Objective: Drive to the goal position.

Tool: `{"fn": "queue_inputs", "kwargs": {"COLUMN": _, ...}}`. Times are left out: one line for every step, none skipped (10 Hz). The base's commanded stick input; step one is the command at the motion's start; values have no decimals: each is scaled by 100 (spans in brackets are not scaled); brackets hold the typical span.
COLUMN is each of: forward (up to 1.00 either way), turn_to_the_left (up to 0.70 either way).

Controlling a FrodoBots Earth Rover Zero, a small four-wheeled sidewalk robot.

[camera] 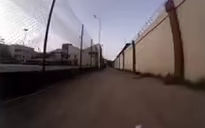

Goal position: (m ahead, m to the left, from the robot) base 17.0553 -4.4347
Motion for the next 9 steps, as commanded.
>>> {"fn": "queue_inputs", "kwargs": {"forward": 100, "turn_to_the_left": 0}}
{"fn": "queue_inputs", "kwargs": {"forward": 100, "turn_to_the_left": 0}}
{"fn": "queue_inputs", "kwargs": {"forward": 100, "turn_to_the_left": 0}}
{"fn": "queue_inputs", "kwargs": {"forward": 100, "turn_to_the_left": 0}}
{"fn": "queue_inputs", "kwargs": {"forward": 100, "turn_to_the_left": -3}}
{"fn": "queue_inputs", "kwargs": {"forward": 100, "turn_to_the_left": -13}}
{"fn": "queue_inputs", "kwargs": {"forward": 100, "turn_to_the_left": -20}}
{"fn": "queue_inputs", "kwargs": {"forward": 100, "turn_to_the_left": -1}}
{"fn": "queue_inputs", "kwargs": {"forward": 100, "turn_to_the_left": 0}}
